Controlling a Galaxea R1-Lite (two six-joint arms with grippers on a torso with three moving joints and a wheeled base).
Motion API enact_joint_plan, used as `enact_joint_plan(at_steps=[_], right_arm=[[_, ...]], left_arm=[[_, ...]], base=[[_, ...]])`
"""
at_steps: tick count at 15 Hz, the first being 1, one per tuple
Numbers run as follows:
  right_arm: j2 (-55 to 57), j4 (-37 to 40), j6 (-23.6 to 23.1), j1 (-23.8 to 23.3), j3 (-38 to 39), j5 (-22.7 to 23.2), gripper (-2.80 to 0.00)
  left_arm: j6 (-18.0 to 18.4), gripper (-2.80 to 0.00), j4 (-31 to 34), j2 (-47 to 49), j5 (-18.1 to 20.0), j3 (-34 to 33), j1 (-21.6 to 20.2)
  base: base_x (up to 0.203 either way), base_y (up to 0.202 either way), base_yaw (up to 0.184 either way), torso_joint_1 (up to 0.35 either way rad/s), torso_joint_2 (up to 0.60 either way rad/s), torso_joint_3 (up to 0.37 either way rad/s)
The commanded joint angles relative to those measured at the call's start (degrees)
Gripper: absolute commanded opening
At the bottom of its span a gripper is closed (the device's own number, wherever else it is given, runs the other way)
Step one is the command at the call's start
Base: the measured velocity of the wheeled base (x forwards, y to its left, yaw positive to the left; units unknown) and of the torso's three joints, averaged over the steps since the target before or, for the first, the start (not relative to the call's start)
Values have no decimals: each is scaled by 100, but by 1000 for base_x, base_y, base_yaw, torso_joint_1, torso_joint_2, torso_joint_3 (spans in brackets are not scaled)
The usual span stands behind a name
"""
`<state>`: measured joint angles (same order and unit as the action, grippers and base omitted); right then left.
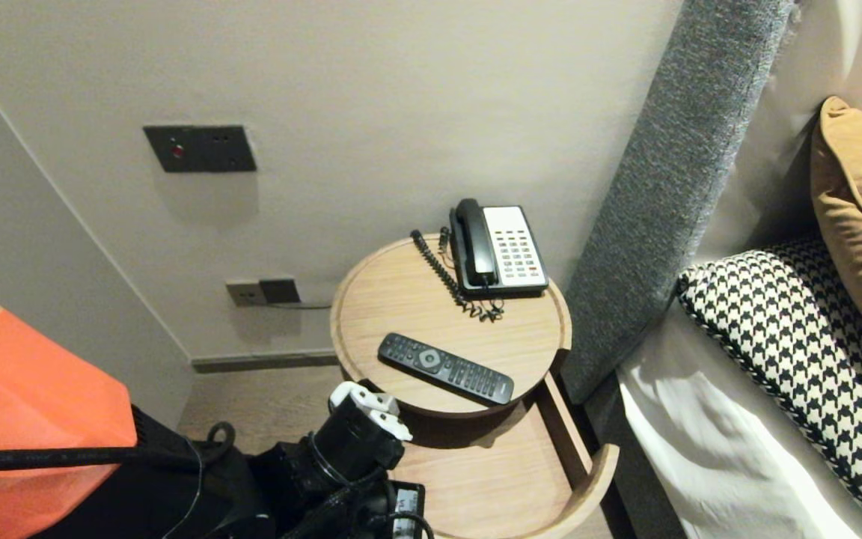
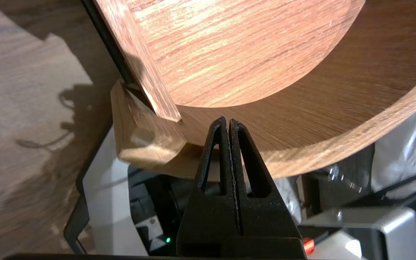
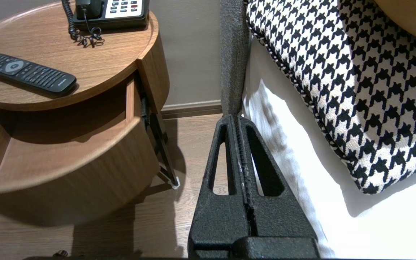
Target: Open the nightstand drawer, then put the remote controls on the table in the drawer one by one
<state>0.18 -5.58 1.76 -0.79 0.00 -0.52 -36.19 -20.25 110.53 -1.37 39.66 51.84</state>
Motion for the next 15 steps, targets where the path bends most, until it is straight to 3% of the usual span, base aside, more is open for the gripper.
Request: enact_joint_plan(at_steps=[1,9,12,15], right_arm=[[8,-4,0,0,229,0,-280],[6,-4,0,0,229,0,-280],[-1,-4,0,0,229,0,-280],[3,-4,0,0,229,0,-280]], left_arm=[[-29,-280,-69,13,-1,-122,146],[28,-280,-226,-407,-12,-229,340],[664,-280,-118,-888,1,-66,-71],[1748,-280,773,-1011,119,1001,-685]], base=[[0,0,0,0,0,0],[0,0,0,0,0,0],[0,0,0,0,0,0],[0,0,0,0,0,0]])
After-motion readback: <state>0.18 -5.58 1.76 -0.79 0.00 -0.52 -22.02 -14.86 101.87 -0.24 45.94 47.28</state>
